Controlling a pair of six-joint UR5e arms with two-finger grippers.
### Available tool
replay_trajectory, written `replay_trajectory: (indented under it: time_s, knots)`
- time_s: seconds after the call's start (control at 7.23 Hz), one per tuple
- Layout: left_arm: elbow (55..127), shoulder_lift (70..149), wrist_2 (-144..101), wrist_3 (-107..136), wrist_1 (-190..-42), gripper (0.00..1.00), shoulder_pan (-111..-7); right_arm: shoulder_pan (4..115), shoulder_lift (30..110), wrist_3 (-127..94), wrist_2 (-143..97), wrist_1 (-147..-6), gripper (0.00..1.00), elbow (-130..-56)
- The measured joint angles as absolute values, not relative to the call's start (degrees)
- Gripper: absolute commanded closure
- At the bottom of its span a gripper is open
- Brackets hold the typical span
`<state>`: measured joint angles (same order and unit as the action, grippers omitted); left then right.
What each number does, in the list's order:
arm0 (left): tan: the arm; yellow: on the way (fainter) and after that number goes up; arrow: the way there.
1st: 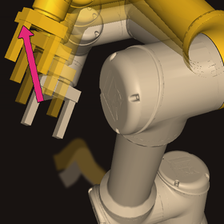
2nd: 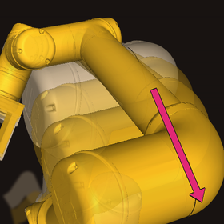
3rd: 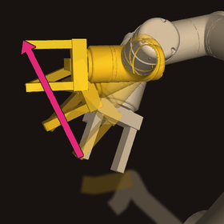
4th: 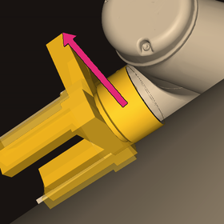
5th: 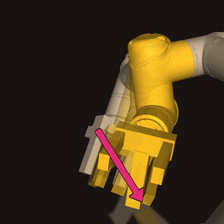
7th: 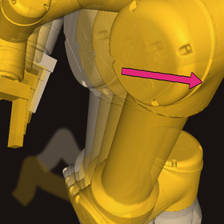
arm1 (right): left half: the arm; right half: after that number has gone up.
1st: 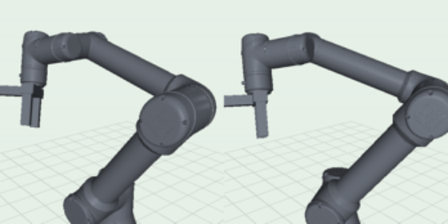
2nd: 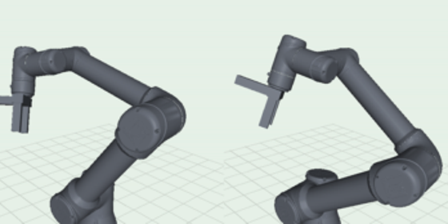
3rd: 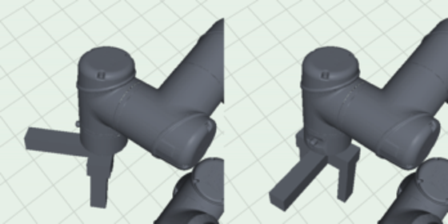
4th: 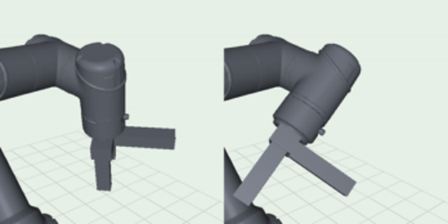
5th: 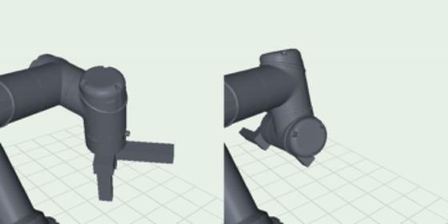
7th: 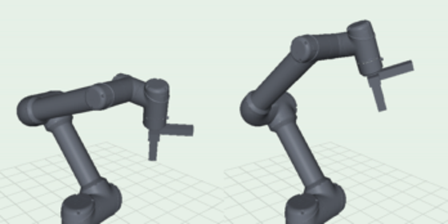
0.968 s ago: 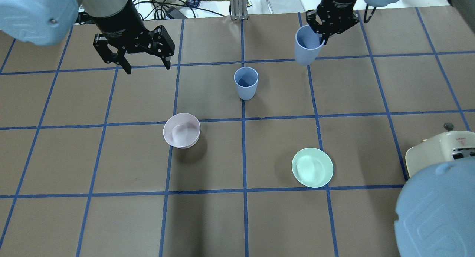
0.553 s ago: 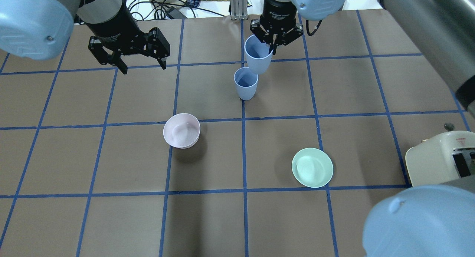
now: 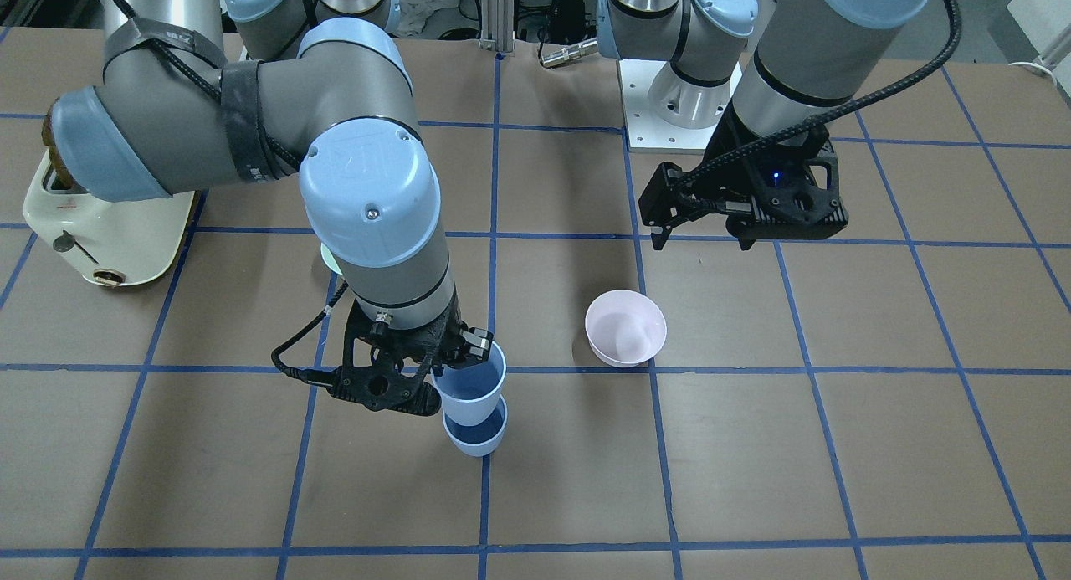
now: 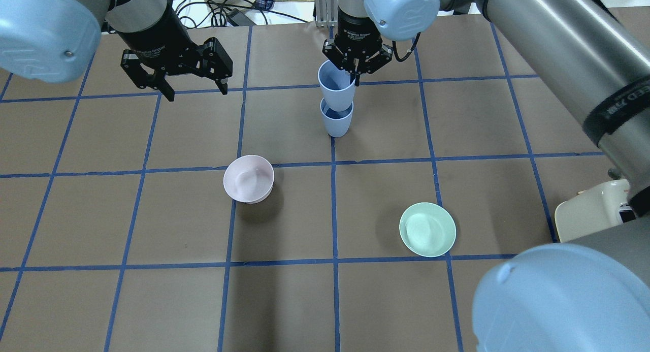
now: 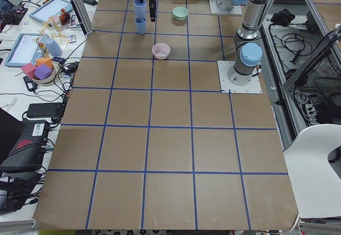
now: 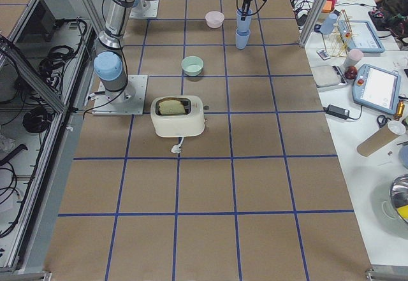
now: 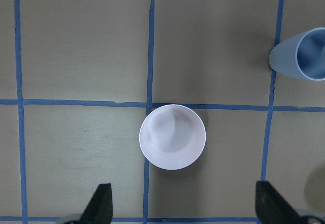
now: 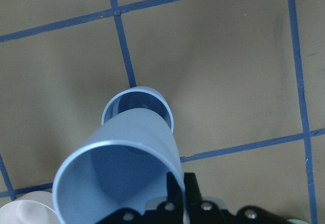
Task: Stack blue cups with both arms
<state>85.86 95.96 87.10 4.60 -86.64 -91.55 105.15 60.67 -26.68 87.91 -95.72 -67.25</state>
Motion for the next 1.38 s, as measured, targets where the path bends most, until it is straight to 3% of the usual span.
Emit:
replay_trajectory:
  time_s: [0.83,1.11,1.38]
  knots:
    - [85.87,95.90,87.14,4.57,-86.32,0.00,-91.49,105.21,58.29,-26.34,88.00,-97.92,0.99,-67.56]
    - [85.87,95.89,87.18,4.63,-86.31,0.00,-91.52,105.21,57.79,-26.41,87.89,-97.96,0.43,-67.75]
    - [85.87,95.89,87.19,4.60,-86.31,0.00,-91.57,105.11,56.64,-26.41,87.81,-98.07,0.31,-67.71]
